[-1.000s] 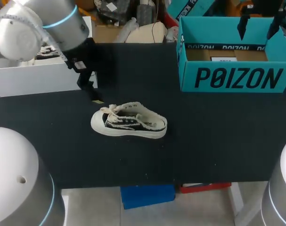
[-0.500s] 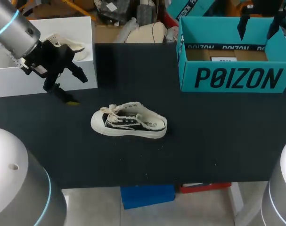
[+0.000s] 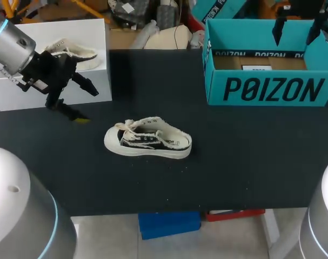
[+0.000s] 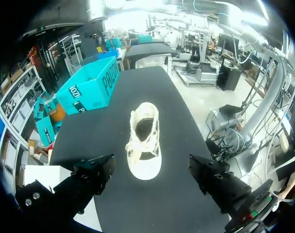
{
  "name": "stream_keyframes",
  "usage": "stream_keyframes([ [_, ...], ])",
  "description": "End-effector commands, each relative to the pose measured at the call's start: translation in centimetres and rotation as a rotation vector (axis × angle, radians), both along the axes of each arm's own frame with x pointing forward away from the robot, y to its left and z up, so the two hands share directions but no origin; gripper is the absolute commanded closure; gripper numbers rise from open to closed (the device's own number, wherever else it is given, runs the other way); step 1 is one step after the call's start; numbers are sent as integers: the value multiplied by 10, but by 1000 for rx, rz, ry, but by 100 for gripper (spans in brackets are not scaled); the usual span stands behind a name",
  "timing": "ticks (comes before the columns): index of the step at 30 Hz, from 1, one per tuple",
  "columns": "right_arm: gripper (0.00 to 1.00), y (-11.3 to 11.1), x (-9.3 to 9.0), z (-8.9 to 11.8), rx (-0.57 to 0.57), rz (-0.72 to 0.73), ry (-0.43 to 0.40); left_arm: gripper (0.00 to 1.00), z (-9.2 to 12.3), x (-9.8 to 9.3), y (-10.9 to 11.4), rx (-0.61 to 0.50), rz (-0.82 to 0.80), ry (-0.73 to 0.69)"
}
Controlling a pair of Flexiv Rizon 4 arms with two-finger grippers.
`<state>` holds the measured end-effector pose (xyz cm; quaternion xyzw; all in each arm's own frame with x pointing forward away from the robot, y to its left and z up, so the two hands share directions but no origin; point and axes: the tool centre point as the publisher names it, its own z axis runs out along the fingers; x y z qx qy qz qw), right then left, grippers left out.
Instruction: Take the shoe out of the shoebox, open the shoe tongue, remove and reinsert the insole, then place the shoe into the shoebox
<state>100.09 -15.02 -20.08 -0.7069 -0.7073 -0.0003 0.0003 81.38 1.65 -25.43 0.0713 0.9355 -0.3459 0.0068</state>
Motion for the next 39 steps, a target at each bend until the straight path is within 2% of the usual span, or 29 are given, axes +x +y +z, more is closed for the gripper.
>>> stream_keyframes([
  [1, 0, 0, 0, 0, -1, 0, 0, 0, -1, 0, 0, 1, 1, -3],
  [18, 0, 0, 0, 0, -1, 0, 0, 0, -1, 0, 0, 1, 1, -3],
  [19, 0, 11, -8, 8, 2, 47, -3, 0, -1, 0, 0, 1, 1, -3],
  [21, 0, 40, -24, 21, -62, 154, -15, 0, -1, 0, 0, 1, 1, -3],
  [23, 0, 78, -47, 30, -30, 293, -40, 0, -1, 0, 0, 1, 1, -3],
  [27, 0, 151, -95, 25, -1, 531, -52, 0, -1, 0, 0, 1, 1, -3],
  [30, 0, 191, -129, 7, 55, 664, -28, 0, -1, 0, 0, 1, 1, -3],
  [39, 0, 191, -129, 7, 55, 664, -28, 0, -1, 0, 0, 1, 1, -3],
])
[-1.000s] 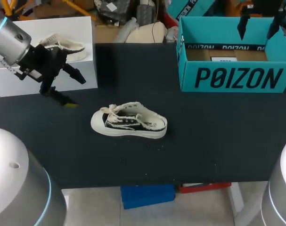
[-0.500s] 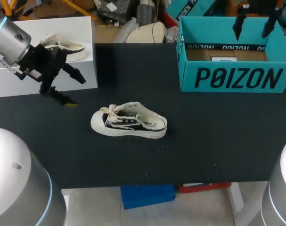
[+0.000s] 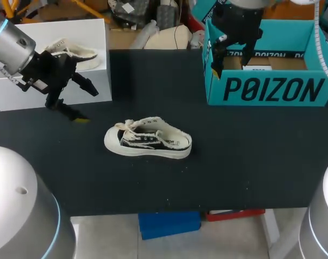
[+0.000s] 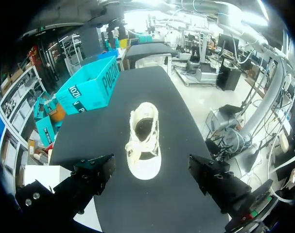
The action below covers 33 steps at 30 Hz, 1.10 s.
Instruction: Take the shoe out of the shoebox, open the shoe tongue, remove and reinsert the insole, then place the shoe into the shoebox
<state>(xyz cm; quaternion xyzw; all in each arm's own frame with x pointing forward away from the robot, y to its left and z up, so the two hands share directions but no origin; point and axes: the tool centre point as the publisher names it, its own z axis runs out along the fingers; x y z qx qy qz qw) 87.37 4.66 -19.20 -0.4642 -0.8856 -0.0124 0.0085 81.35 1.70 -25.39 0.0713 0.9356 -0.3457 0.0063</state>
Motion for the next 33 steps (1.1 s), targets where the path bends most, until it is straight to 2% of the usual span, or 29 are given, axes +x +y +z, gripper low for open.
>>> stream_keyframes([
  [1, 0, -5, -2, -2, 31, 59, -14, 0, -1, 0, 0, 0, 1, -4],
  [9, 0, -5, -2, -2, 31, 59, -14, 0, -1, 0, 0, 0, 1, -4],
  [12, 0, 32, -14, -14, 8, 257, -50, 0, -1, 0, 0, 0, 1, -4],
  [15, 0, 64, -35, -30, 35, 456, -116, 0, -1, 0, 0, 0, 1, -4],
  [18, 0, 85, -53, -52, 79, 582, -160, 0, -1, 0, 0, 0, 1, -4],
  [33, 0, 85, -53, -52, 79, 582, -160, 0, -1, 0, 0, 0, 1, -4],
])
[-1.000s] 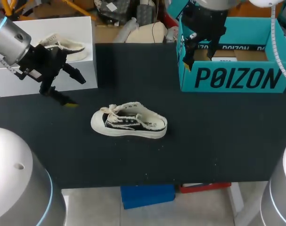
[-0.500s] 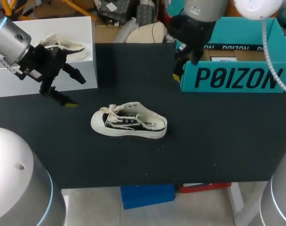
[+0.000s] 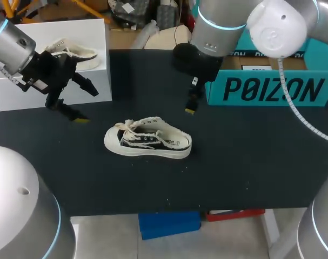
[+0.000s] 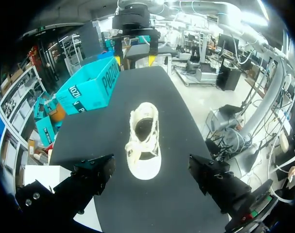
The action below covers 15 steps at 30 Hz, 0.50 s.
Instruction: Take the shoe out of the shoebox, open the shoe tongue, remove and reinsert the insole, then place the shoe into the shoebox
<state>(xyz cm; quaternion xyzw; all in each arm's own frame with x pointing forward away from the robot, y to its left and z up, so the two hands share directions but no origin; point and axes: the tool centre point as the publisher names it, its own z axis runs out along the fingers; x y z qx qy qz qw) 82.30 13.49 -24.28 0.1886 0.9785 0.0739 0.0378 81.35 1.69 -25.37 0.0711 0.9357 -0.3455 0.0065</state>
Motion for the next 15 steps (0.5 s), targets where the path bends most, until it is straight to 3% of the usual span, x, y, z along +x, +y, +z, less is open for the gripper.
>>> stream_keyframes([
  [1, 0, -4, -3, -1, 12, 1, -6, 0, -1, 0, 0, 0, 0, -4],
  [4, 0, -1, -8, -13, 115, 39, 6, 0, -1, 0, 0, 0, 0, -4],
  [9, 0, 9, -26, -37, 387, 181, -84, 0, -1, 0, 0, 0, 0, -4],
  [15, 0, 8, -32, -51, 503, 244, -206, 0, -1, 0, 0, 0, 0, -4],
])
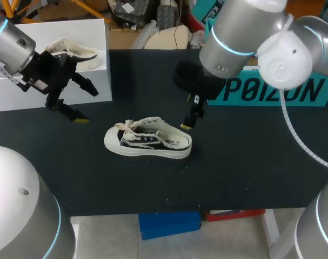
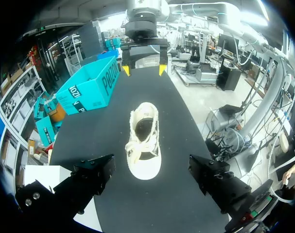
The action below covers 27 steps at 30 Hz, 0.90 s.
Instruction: Take the shoe out of the shoebox, open the shoe tongue, remove and reinsert the insole, then place the shoe into the shoebox
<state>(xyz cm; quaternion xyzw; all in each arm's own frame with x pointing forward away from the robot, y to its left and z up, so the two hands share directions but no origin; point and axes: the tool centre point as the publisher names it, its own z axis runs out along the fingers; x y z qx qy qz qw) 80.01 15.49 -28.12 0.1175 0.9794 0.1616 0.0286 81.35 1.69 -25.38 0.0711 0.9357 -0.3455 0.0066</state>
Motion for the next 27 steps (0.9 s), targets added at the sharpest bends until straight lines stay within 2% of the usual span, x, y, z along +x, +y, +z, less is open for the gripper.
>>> stream_keyframes([
  [1, 0, -12, -9, -13, 344, 87, -162, 0, -1, 0, 0, 0, 0, -4],
  [16, 0, -12, -9, -13, 344, 87, -162, 0, -1, 0, 0, 0, 0, -4],
  [21, 0, -10, -9, -30, 381, 129, -135, 0, -1, 0, 0, 0, 0, -4],
  [27, 0, -7, -3, -49, 517, 145, -230, 0, -1, 0, 0, 0, 0, -4],
])
